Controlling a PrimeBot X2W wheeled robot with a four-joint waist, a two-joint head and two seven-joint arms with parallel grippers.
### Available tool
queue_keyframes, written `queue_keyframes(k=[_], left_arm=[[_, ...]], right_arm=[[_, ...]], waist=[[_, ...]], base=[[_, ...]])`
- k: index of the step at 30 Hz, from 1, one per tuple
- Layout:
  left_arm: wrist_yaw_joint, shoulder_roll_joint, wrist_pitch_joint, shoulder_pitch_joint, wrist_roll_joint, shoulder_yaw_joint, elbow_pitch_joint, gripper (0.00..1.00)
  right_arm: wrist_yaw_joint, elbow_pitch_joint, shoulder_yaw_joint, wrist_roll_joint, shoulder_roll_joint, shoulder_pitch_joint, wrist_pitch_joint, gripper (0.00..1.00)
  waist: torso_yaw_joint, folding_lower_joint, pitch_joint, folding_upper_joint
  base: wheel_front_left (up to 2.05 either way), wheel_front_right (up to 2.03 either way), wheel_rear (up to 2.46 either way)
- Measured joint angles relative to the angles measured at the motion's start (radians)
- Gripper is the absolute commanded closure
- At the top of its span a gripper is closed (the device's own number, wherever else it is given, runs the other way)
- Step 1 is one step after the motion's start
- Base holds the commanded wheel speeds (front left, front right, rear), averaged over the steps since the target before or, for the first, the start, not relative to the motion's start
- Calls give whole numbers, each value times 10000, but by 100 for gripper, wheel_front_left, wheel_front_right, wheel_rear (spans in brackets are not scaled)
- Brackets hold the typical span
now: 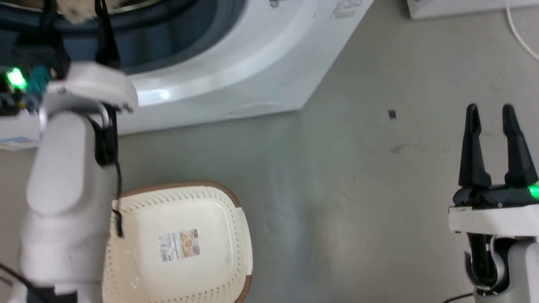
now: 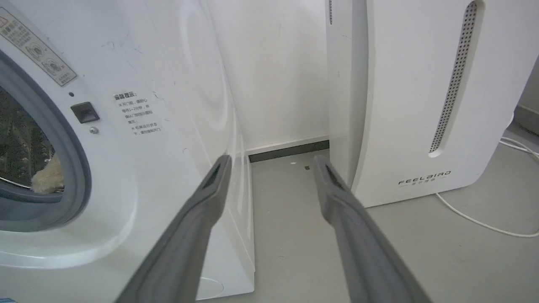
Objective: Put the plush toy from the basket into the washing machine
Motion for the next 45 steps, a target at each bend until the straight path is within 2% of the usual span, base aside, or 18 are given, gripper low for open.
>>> queue_keyframes(k=[6,17,23,29,39,40,45], left_arm=[[257,-360,0,1903,52,472,-1455,0],[38,-1175,-10,5158,456,384,-3103,0],[-199,-1438,-8,6615,556,328,-3348,0],[-186,-1584,-8,7778,807,316,-3505,0],[-182,-1684,-8,8375,899,347,-3785,0],[-186,-1685,-2,8391,897,347,-3779,100],[-188,-1687,12,8389,890,347,-3774,100]], right_arm=[[0,-4,134,-441,-2,475,0,0],[0,-82,276,-1154,0,1413,0,0],[0,-46,286,-1446,-2,2107,0,0],[0,111,339,-1553,-2,2746,0,0],[0,203,376,-1634,-2,3182,0,0],[0,211,378,-1628,-2,3189,2,100],[0,209,376,-1626,-2,3176,6,100]], waist=[[293,0,-1048,0],[992,-1,-2902,0],[1335,-2,-3909,0],[1616,-3,-4895,0],[1760,-2,-5355,0],[1751,-2,-5368,0],[1753,-2,-5374,0]], base=[[0,0,0],[0,0,0],[0,0,0],[0,0,0],[0,0,0],[0,0,0],[0,0,0]])
